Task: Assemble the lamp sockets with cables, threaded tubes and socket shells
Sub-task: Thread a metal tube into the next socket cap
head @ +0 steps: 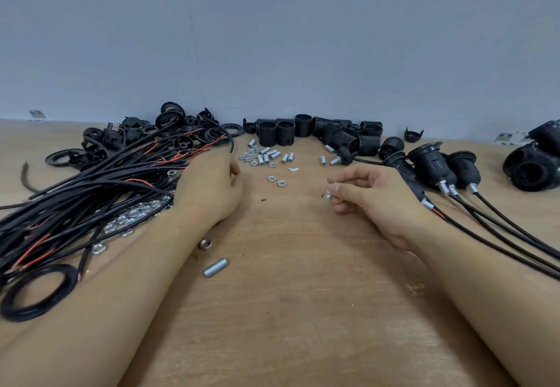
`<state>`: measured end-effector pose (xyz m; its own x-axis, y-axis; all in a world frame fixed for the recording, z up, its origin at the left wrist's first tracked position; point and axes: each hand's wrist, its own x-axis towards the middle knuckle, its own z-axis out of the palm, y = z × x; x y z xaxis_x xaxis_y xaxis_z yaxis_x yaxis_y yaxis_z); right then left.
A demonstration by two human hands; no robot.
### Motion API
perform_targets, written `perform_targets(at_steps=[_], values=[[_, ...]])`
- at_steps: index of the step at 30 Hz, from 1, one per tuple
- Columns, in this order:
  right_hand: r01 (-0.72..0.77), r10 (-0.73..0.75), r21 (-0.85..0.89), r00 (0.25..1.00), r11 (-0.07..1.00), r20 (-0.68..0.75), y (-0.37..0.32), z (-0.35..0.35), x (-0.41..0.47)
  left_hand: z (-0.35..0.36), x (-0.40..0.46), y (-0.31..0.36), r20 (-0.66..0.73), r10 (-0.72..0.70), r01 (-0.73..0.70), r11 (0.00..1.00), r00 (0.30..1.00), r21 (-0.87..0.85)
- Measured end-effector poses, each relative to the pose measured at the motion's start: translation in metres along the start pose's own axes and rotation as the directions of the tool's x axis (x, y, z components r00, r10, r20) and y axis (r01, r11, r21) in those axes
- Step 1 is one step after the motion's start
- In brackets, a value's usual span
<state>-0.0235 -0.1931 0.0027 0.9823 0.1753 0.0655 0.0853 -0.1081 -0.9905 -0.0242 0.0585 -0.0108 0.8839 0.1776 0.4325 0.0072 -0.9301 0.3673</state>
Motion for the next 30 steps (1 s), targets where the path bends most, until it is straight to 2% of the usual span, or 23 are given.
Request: perform_targets(at_steps=[4, 11, 15, 17, 19, 22, 27, 29, 30], values=[[-0.012, 0.012, -0.008, 1.0, 1.0, 0.017, 0.001, 0.0, 0.001, 0.0, 0.003, -0.001, -0.061, 0.048, -0.042, 0.995, 0.997, 0.096], [-0.05, 0.048, 0.072, 0.999, 0.996, 0.024, 0.0, -0.001, 0.001, -0.022, 0.027, -0.025, -0.186, -0.068, 0.104, 0.975, 0.98, 0.195], [-0.074, 0.072, 0.068, 0.997, 0.995, 0.034, 0.001, 0.002, 0.0, -0.029, 0.055, -0.042, 0.009, -0.125, 0.113, 0.926, 0.992, 0.361], [-0.074, 0.072, 0.072, 0.997, 0.995, 0.03, 0.0, 0.003, -0.001, -0.029, 0.066, -0.049, 0.137, -0.134, 0.075, 0.927, 0.981, 0.368], [-0.075, 0.072, 0.086, 0.997, 0.994, 0.034, -0.001, 0.003, -0.001, -0.03, 0.071, -0.053, 0.179, -0.115, 0.044, 0.932, 0.977, 0.359], [-0.09, 0.085, 0.128, 0.995, 0.988, 0.044, -0.002, 0.003, -0.001, -0.029, 0.076, -0.058, 0.127, -0.098, 0.048, 0.936, 0.987, 0.348], [-0.107, 0.101, 0.166, 0.994, 0.98, 0.046, -0.006, 0.004, -0.003, -0.031, 0.088, -0.058, 0.115, -0.159, 0.11, 0.932, 0.981, 0.346], [-0.079, 0.077, 0.175, 0.997, 0.981, 0.023, -0.007, 0.004, -0.003, -0.038, 0.086, -0.05, 0.052, -0.179, 0.148, 0.919, 0.983, 0.366], [-0.062, 0.062, 0.182, 0.998, 0.981, 0.006, -0.008, 0.004, -0.003, -0.042, 0.082, -0.044, -0.023, -0.156, 0.154, 0.915, 0.987, 0.373]])
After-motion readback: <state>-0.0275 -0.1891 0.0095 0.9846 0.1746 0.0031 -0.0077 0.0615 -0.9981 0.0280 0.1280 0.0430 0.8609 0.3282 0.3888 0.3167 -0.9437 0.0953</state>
